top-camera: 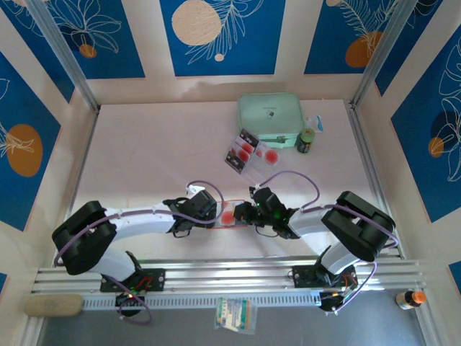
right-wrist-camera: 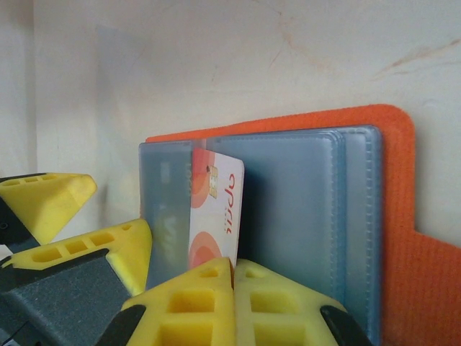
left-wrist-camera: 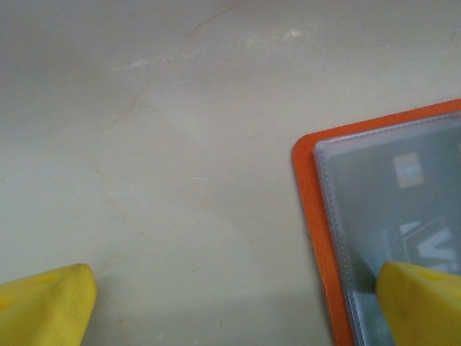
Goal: Put the credit cards into the card holder
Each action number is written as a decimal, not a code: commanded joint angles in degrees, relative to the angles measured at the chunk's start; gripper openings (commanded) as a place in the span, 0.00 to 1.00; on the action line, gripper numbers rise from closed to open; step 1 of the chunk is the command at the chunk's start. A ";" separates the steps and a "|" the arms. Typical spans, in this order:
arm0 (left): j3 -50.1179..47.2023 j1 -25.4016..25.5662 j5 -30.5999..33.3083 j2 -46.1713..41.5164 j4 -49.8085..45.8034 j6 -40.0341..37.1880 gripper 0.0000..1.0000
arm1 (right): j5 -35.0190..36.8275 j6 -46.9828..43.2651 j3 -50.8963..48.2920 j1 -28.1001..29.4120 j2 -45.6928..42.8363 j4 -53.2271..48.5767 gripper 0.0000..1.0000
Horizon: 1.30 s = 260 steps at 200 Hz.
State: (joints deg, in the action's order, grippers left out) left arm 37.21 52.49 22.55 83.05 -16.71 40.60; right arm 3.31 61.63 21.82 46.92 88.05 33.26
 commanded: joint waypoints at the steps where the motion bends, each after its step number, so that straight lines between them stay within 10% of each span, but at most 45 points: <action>1: -1.26 -0.45 0.22 0.01 -1.40 0.45 1.00 | -1.26 0.25 0.53 0.61 2.27 -3.58 0.00; 118: -0.79 -0.46 0.53 -0.75 -2.09 0.54 1.00 | -6.48 -0.95 4.81 0.39 6.88 -6.45 0.00; 171: 0.54 -2.30 2.26 -6.45 -5.66 1.63 1.00 | -9.62 -12.07 13.71 -2.74 -0.21 -28.37 0.33; 260: -1.23 -5.39 1.32 -4.71 -8.57 3.02 1.00 | -9.36 -19.85 23.09 -3.02 3.50 -38.36 0.13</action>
State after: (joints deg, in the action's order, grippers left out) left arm 36.77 47.72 23.20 76.69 -22.44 42.35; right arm -4.78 44.42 42.61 43.90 88.64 -1.56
